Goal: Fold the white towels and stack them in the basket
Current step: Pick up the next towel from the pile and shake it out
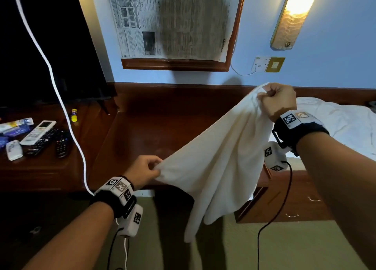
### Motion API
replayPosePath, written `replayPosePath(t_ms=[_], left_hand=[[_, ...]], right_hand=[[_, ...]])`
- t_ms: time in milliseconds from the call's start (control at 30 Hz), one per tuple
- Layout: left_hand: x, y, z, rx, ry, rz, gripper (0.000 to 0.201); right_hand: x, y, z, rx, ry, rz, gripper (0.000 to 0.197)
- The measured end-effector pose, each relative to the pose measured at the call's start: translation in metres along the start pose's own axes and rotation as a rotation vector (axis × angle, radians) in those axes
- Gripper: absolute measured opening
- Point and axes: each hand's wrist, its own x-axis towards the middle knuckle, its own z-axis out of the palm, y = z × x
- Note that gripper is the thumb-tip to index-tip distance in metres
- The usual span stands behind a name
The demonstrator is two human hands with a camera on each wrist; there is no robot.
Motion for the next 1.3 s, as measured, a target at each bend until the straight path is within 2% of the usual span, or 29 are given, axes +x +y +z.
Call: replayPosePath(t_ms=[33, 133, 200, 300, 400, 567, 700, 767, 867, 933, 1033, 1067, 1100, 1167, 1267, 1300], left_hand=[[0.003, -0.002, 0.0, -0.004, 0.111, -0.004, 0.024], [0.011, -0.002, -0.006, 0.054, 0.438, -0.068, 0.014], [0.016, -0.001, -0.01, 0.071, 0.491, -0.093, 0.013], [0.016, -0.007, -0.018, 0.001, 0.418, -0.102, 0.012], [0.015, -0.005, -0.022, 0.101, 0.34, -0.073, 0.012], [0.014, -0.004, -0.025, 0.116, 0.395, -0.201, 0.014], [0.003, -0.003, -0.025, 0.59, 0.207, -0.22, 0.012], [0.0, -0.005, -0.025, 0.671, 0.125, -0.135, 0.014], [-0.002, -0.01, -0.031, 0.522, 0.099, 0.103, 0.028], [-0.005, -0.005, -0.037, 0.574, 0.064, 0.17, 0.013], [-0.003, 0.005, -0.048, 0.932, -0.031, 0.046, 0.051], [-0.003, 0.005, -0.052, 0.984, -0.024, 0.03, 0.055], [-0.004, 0.003, -0.056, 0.982, 0.0, 0.017, 0.053], [-0.005, -0.006, -0.056, 0.752, 0.15, -0.01, 0.036], [-0.001, -0.012, -0.05, 0.317, 0.517, -0.014, 0.012], [0.002, -0.013, -0.049, 0.227, 0.608, -0.049, 0.018]], right_hand=[[-0.001, 0.005, 0.0, 0.001, -0.005, 0.025, 0.011], [-0.007, 0.017, 0.003, 0.02, -0.038, 0.052, 0.011], [-0.013, 0.027, 0.007, 0.031, -0.066, 0.085, 0.014], [-0.02, 0.047, 0.009, -0.012, -0.049, 0.127, 0.017], [-0.024, 0.065, 0.012, -0.04, -0.041, 0.136, 0.019], [-0.036, 0.069, 0.023, -0.041, -0.09, 0.112, 0.021], [-0.04, 0.07, 0.026, -0.057, -0.122, 0.116, 0.022], [-0.041, 0.073, 0.026, -0.088, -0.139, 0.112, 0.021], [-0.041, 0.079, 0.026, -0.116, -0.153, 0.145, 0.024], [-0.042, 0.082, 0.027, -0.119, -0.16, 0.177, 0.025], [-0.044, 0.084, 0.027, -0.13, -0.187, 0.203, 0.023], [-0.045, 0.084, 0.028, -0.123, -0.203, 0.201, 0.022], [-0.048, 0.083, 0.03, -0.114, -0.227, 0.2, 0.021], [-0.054, 0.084, 0.035, -0.1, -0.274, 0.194, 0.021], [-0.065, 0.088, 0.045, -0.059, -0.304, 0.195, 0.019], [-0.07, 0.091, 0.047, -0.048, -0.317, 0.197, 0.018]])
